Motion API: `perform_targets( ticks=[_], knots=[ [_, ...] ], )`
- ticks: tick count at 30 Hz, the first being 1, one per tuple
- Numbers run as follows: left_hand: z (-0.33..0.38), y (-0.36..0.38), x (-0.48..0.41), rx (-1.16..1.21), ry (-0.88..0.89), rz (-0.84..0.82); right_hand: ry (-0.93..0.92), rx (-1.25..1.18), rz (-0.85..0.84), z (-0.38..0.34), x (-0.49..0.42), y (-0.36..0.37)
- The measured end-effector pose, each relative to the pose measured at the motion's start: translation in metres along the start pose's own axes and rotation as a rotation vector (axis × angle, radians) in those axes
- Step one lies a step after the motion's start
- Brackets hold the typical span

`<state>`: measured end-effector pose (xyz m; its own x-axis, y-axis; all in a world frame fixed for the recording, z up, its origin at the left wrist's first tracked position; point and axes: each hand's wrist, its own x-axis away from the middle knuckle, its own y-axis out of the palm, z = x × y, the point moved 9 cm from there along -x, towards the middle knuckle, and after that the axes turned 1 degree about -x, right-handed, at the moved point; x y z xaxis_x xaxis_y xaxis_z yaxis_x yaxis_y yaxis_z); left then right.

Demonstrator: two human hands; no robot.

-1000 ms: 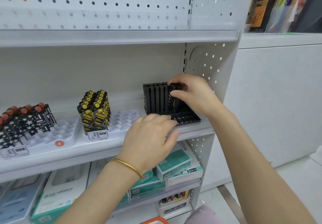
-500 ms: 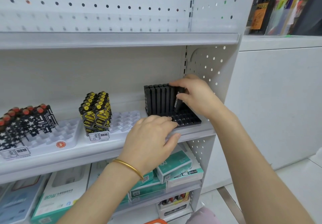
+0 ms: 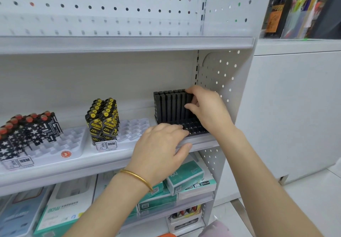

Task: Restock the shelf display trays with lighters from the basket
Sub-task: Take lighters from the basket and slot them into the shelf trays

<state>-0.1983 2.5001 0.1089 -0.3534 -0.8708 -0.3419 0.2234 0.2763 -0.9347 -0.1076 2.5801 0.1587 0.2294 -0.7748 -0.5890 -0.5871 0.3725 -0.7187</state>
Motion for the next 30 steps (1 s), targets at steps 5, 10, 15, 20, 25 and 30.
perform_targets(
  ticks=[5, 10, 15, 20, 25, 30],
  knots=[
    [0.0, -0.002, -0.002, -0.005, 0.008, 0.015, 0.017, 0.0, 0.042, -0.003, 0.009, -0.012],
    [0.013, -0.032, 0.013, -0.033, 0.107, 0.327, 0.025, -0.093, 0.166, -0.019, 0.053, -0.047],
    [0.02, -0.033, 0.097, 0.086, 0.148, 0.582, 0.031, -0.284, 0.093, -0.053, 0.145, -0.029],
    [-0.024, 0.08, 0.187, 0.176, -0.059, 0.172, 0.184, -0.326, -0.395, -0.059, 0.235, 0.105],
    [-0.07, 0.227, 0.259, 0.3, -0.366, -0.34, 0.384, -0.293, -0.885, -0.03, 0.336, 0.235],
    [-0.09, 0.354, 0.316, 0.292, -0.477, -0.691, 0.689, -0.292, -1.02, 0.022, 0.406, 0.286]
  ],
)
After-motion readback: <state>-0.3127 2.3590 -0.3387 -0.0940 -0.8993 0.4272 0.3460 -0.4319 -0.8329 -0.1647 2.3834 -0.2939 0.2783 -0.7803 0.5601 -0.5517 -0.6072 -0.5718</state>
